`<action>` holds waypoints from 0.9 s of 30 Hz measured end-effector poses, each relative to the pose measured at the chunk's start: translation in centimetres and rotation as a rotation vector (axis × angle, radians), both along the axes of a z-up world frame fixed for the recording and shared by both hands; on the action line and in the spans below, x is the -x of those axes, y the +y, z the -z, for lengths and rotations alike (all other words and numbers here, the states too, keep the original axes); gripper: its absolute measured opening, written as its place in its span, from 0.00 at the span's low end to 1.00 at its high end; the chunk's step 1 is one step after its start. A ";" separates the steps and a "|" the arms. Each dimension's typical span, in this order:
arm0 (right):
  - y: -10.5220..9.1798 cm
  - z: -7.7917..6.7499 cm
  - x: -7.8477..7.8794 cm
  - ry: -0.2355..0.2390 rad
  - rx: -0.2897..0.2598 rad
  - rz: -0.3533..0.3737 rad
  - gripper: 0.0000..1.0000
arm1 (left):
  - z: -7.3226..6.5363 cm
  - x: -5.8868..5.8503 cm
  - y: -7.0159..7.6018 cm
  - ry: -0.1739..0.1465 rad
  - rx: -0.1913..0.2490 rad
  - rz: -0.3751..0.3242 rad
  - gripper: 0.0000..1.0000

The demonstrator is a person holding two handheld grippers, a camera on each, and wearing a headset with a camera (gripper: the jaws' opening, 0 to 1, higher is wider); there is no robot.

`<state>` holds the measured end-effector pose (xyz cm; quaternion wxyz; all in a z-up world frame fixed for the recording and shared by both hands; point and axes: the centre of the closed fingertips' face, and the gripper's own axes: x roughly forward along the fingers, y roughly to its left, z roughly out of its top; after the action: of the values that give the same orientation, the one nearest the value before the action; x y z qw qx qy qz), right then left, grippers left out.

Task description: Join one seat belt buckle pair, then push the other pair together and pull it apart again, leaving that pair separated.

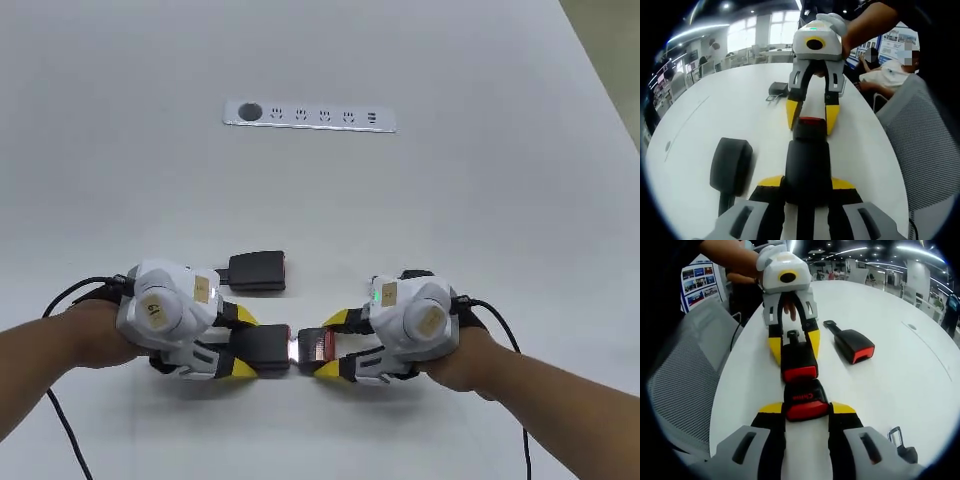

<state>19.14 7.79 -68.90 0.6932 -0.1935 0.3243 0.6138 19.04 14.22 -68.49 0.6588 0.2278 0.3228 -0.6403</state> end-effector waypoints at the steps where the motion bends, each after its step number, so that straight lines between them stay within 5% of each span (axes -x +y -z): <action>1: 0.0 0.0 0.0 0.001 -0.002 0.002 0.31 | 0.0 0.0 0.0 0.002 0.001 -0.001 0.33; 27: -0.1 -0.1 0.1 0.015 -0.015 0.039 0.31 | -0.2 0.2 -0.1 0.019 -0.004 0.000 0.33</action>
<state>19.02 7.69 -68.84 0.7040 -0.1772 0.3285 0.6042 18.87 14.11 -68.29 0.6554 0.2230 0.3302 -0.6416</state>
